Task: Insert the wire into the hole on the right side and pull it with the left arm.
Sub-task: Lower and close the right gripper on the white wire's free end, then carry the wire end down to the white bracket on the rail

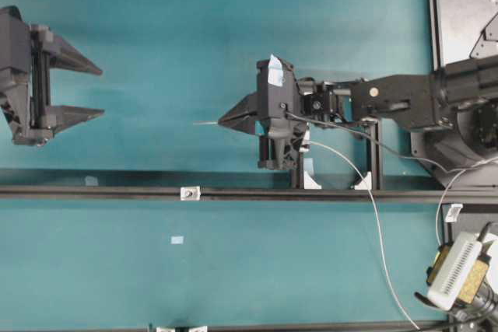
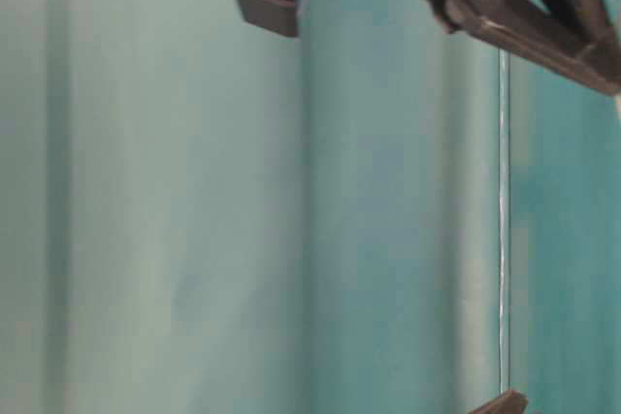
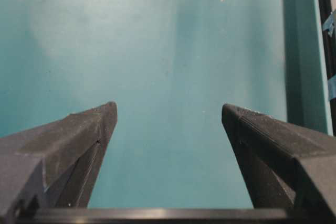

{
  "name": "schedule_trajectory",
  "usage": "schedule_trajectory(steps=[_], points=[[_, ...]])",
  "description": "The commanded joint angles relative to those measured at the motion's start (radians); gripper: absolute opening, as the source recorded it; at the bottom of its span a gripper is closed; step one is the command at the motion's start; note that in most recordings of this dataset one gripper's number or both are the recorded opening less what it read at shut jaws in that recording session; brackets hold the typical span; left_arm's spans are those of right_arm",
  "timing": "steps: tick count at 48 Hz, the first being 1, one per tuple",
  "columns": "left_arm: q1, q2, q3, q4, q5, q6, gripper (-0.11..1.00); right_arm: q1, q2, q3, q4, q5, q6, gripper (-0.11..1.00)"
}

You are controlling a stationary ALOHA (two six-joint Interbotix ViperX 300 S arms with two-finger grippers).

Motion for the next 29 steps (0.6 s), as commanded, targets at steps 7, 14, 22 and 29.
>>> schedule_trajectory(steps=[7, 14, 22, 29], points=[[0.003, -0.025, -0.025, 0.000, -0.008, 0.000, 0.67, -0.011, -0.117, -0.006, -0.003, 0.044, -0.011, 0.02], [0.003, -0.037, -0.029, 0.000, -0.008, 0.000, 0.67, -0.012, -0.173, -0.005, -0.015, 0.097, -0.017, 0.02], [0.003, -0.051, -0.044, 0.000, -0.008, -0.002, 0.67, -0.012, -0.212, 0.005, -0.018, 0.124, -0.017, 0.02], [-0.002, -0.038, -0.046, -0.002, -0.012, -0.005, 0.67, -0.012, -0.215, 0.035, -0.018, 0.103, -0.017, 0.02]])
